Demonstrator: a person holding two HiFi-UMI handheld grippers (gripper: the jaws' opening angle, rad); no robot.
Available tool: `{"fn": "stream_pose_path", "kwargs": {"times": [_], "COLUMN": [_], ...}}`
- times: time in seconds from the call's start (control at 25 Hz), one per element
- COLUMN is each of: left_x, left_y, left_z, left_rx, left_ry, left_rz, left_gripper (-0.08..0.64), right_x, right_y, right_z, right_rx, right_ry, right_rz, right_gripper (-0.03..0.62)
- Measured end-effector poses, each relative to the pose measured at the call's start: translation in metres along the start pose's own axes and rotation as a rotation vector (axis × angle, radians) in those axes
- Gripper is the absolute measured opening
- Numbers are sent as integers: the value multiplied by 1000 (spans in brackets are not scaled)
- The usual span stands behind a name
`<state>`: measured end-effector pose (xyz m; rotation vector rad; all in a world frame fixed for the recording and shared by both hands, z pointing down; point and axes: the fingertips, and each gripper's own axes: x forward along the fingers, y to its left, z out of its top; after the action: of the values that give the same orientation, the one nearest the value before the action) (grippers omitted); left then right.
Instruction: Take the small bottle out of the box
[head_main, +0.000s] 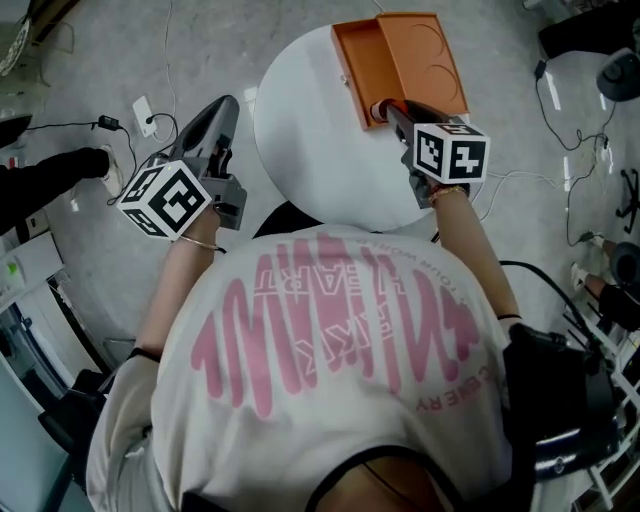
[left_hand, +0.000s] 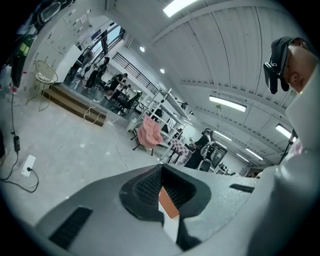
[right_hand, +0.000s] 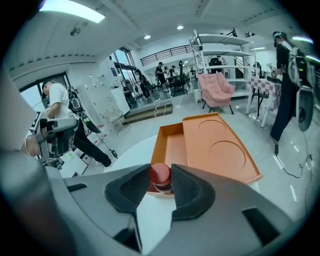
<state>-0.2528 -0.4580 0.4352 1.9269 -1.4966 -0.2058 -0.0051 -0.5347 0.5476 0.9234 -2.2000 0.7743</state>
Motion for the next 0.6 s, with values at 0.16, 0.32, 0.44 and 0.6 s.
{"fn": "stream_pose_path", "kwargs": {"times": [0.16,0.32,0.44,0.6], "left_x": [-28,-54,-72,-89], "left_y": [-13,-25,-35,-43], "left_z": [-8,-13,-14,-16], "left_rx": [-7,-9,-6,-1], "left_ry": [-29,-66,-90,-113], "left_rz": [24,56,64,65], "left_gripper": [8,8,8,8], "right_x": [-15,-34,-48,-62], "right_y": [1,3,9,19], "right_z": [2,6,8,12], "right_rx": [-5,-13,-24,-49], "right_ry": [-33,-64,-87,-111], "right_rz": [-3,-1,2,7], "right_gripper": [127,127,127,127]}}
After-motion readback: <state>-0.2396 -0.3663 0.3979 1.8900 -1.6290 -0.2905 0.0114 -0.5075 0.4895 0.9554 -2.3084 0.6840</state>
